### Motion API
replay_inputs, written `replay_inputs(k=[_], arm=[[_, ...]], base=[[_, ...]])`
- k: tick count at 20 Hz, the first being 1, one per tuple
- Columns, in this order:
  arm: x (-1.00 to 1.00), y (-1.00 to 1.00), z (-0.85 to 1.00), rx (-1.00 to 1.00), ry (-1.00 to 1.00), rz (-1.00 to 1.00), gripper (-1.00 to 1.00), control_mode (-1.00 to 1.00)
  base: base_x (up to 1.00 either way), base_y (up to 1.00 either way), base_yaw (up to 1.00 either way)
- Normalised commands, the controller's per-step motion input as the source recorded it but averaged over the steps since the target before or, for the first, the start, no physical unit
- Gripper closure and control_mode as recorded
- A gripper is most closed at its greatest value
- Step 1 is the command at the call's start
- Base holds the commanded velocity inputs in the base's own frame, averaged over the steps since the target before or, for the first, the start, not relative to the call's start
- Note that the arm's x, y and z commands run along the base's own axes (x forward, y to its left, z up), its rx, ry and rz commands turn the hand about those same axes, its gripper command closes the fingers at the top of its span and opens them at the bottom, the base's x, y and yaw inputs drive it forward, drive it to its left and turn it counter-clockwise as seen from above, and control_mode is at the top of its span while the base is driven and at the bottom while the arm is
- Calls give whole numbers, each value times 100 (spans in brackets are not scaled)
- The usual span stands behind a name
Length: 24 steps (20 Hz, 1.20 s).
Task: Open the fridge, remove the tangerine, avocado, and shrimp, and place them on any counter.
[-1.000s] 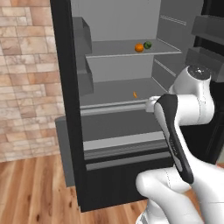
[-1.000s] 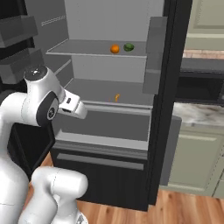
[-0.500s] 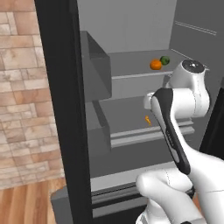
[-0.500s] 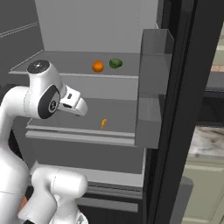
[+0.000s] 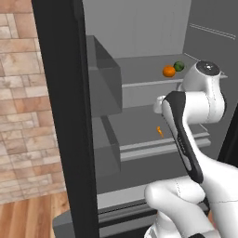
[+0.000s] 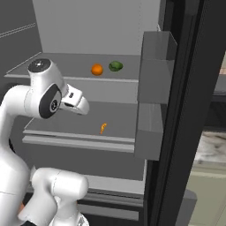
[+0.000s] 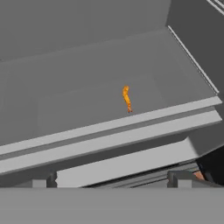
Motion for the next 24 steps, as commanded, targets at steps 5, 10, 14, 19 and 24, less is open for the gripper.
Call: replay_inputs(k=[5, 10, 14, 19, 24], arm=[[-32, -32, 74, -5, -38, 2, -100, -100], [-5, -13, 91, -5, -32, 0, -100, -100], [23, 0, 76, -5, -13, 0, -100, -100], [87, 0, 31, -1, 6, 0, -100, -100], [100, -6, 0, 0, 19, 0, -100, -100]], base=[[0, 0, 0], [0, 0, 0], [0, 0, 0], [0, 0, 0], [0, 0, 0]])
